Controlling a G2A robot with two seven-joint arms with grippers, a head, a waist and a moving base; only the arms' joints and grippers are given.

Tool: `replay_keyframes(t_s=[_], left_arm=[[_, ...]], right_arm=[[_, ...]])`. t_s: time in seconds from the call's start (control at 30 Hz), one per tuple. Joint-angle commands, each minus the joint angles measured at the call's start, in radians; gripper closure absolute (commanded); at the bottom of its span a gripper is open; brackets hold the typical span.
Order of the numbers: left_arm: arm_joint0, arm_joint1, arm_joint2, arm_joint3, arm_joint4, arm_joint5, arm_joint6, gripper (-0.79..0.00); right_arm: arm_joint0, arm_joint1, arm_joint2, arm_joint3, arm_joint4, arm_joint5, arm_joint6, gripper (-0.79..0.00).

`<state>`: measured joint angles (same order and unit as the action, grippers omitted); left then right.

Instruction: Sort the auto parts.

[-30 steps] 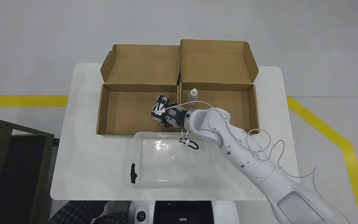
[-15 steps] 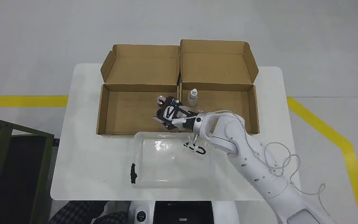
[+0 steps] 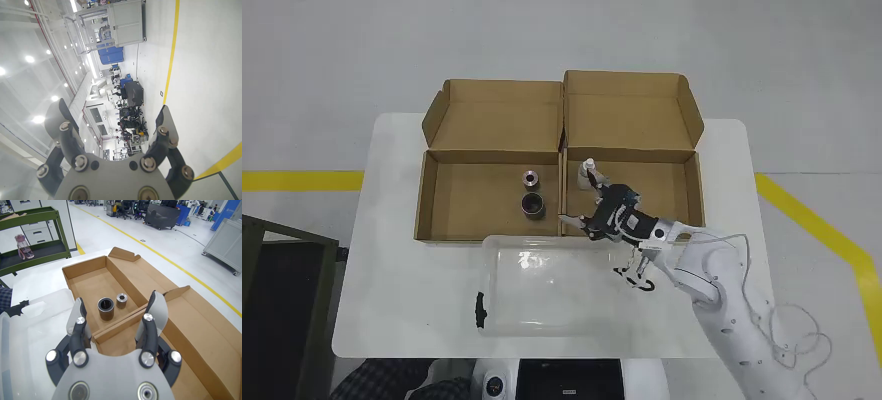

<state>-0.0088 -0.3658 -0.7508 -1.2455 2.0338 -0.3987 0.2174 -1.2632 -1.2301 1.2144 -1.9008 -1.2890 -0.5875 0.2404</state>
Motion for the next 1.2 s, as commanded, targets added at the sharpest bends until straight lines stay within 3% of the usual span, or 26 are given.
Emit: replay_keyframes(t_s=[0.0, 0.17, 0.37, 0.8, 1.17], left_arm=[[0.000, 0.000, 0.000, 0.000, 0.000, 0.000, 0.000, -0.785], [0.000, 0.000, 0.000, 0.000, 0.000, 0.000, 0.000, -0.785], [0.000, 0.000, 0.000, 0.000, 0.000, 0.000, 0.000, -0.785], [0.000, 0.000, 0.000, 0.000, 0.000, 0.000, 0.000, -0.785], [0.000, 0.000, 0.000, 0.000, 0.000, 0.000, 0.000, -0.785]], right_arm=[[-0.049, 0.008, 0.048, -0.009, -0.014, -0.006, -0.044, -0.616], [-0.149, 0.024, 0.153, -0.012, -0.014, 0.000, -0.145, -0.665], [-0.264, 0.038, 0.271, -0.026, -0.023, 0.021, -0.245, -0.785], [-0.458, 0.050, 0.428, -0.025, -0.004, 0.090, -0.419, -0.785], [-0.548, 0.053, 0.501, -0.008, -0.005, 0.124, -0.512, -0.785]])
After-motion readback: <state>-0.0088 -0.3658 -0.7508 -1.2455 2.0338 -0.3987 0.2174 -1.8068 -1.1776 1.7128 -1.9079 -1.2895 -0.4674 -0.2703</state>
